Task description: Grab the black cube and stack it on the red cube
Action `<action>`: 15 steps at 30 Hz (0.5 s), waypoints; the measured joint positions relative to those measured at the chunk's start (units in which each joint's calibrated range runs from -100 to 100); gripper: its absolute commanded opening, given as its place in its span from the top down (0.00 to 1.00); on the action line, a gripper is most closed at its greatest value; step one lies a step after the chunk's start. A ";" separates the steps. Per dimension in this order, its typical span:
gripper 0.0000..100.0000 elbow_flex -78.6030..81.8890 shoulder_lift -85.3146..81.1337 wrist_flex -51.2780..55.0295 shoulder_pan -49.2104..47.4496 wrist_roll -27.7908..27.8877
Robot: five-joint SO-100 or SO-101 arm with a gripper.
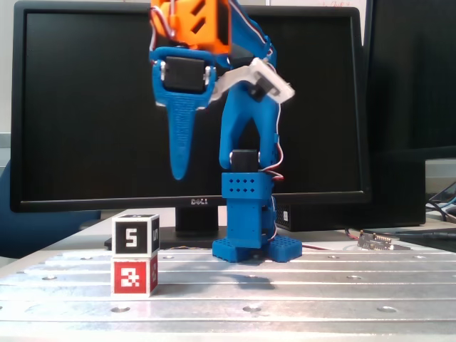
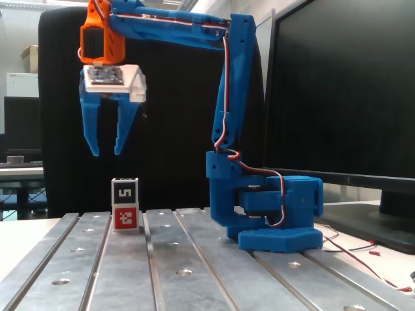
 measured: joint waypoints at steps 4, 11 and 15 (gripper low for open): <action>0.93 0.00 0.00 -0.52 -5.04 -4.36; 0.93 3.53 0.00 -3.01 -12.00 -11.07; 0.93 10.33 -3.81 -7.65 -13.48 -13.28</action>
